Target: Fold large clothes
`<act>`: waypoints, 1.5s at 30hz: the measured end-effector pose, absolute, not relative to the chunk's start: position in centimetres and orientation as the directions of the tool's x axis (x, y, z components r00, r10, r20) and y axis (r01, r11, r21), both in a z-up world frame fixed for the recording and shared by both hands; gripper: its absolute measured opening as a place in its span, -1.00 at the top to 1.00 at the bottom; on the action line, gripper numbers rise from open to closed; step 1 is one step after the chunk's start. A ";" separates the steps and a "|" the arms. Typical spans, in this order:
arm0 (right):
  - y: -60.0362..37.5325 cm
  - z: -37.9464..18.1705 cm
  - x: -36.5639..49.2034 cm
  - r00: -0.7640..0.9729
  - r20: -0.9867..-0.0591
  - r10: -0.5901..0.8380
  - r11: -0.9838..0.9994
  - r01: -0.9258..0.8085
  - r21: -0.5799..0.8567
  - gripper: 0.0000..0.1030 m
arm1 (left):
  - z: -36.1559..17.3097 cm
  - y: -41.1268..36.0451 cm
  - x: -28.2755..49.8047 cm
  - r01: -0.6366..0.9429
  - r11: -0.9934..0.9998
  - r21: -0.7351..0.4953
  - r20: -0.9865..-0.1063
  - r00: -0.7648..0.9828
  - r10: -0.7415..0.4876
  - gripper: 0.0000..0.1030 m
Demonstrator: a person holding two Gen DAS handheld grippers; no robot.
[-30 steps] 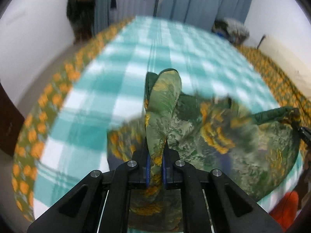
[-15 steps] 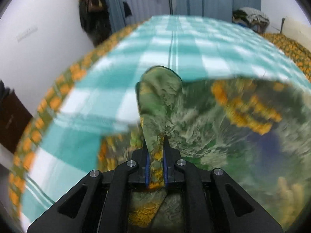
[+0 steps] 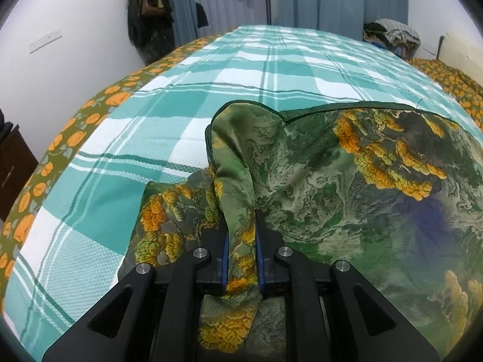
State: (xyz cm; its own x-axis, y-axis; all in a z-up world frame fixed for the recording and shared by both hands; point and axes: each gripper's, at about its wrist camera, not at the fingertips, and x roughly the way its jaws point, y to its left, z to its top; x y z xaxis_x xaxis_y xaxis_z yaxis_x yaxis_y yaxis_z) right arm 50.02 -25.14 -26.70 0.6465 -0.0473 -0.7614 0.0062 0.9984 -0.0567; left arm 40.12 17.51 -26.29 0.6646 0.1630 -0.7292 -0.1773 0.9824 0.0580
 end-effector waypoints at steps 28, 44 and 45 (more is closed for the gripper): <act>-26.8 -20.7 40.7 0.632 -0.731 0.257 0.966 -0.178 0.186 -0.22 | -16.2 10.7 35.4 0.031 0.999 -0.027 -0.729 0.684 -0.040 -0.53; -28.1 -23.7 38.9 0.686 -0.681 0.257 0.953 -0.063 0.296 -0.22 | -22.7 0.4 46.3 0.130 0.988 -0.087 -0.917 0.377 -0.131 -0.86; -28.3 -23.8 38.8 0.689 -0.675 0.263 0.950 -0.065 0.304 -0.22 | -22.7 0.3 47.0 0.123 0.989 -0.083 -0.920 0.373 -0.124 -0.87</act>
